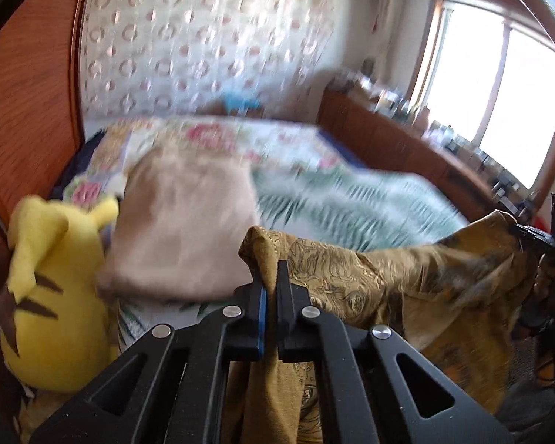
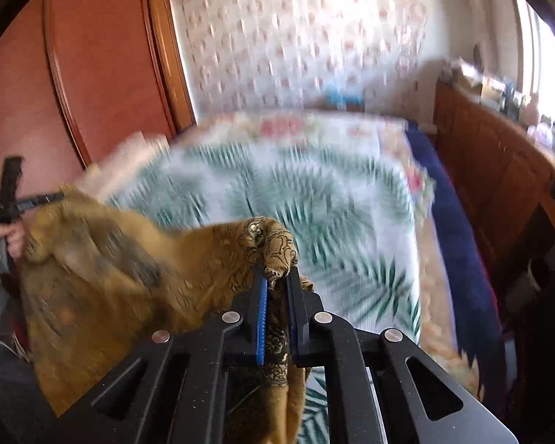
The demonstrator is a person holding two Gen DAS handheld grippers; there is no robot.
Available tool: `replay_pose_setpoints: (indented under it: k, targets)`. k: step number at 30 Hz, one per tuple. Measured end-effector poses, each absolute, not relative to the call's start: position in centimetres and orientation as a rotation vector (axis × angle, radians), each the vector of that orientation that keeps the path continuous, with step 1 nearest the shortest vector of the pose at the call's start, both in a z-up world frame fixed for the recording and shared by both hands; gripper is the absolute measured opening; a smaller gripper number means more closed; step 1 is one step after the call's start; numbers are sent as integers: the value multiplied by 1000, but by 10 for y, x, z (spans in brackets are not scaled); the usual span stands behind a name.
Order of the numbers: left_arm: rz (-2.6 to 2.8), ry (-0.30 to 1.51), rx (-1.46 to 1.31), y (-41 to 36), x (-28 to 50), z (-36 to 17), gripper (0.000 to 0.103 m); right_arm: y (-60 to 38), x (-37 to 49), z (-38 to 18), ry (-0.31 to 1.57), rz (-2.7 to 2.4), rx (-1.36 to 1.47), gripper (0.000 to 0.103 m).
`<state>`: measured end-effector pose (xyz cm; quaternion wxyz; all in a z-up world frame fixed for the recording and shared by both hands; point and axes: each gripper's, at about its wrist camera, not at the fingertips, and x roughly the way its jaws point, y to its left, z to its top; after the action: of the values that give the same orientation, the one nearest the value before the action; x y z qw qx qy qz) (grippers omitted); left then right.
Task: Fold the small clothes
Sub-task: 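Lift the gold garment off the bed with both tools, holding it up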
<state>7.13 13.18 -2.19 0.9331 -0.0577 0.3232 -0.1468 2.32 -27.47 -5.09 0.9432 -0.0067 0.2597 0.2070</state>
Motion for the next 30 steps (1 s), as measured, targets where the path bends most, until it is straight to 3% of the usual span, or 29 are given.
replay_pose_setpoints:
  k: [6,17,24,30]
  targets:
    - [-332,453,-132,128,40,63,4,-274,-30,41,304,422,-38,8]
    - [-279,230,-137,147,39,178,4,-278,-62,170,121,376,-121,8]
    - [-193,256,-120,154,100,171,4,-252,-19,179,137,328,-153,8]
    - [-116,366,-69,147,165,111,4,-228,71,128,299,268,-167,8]
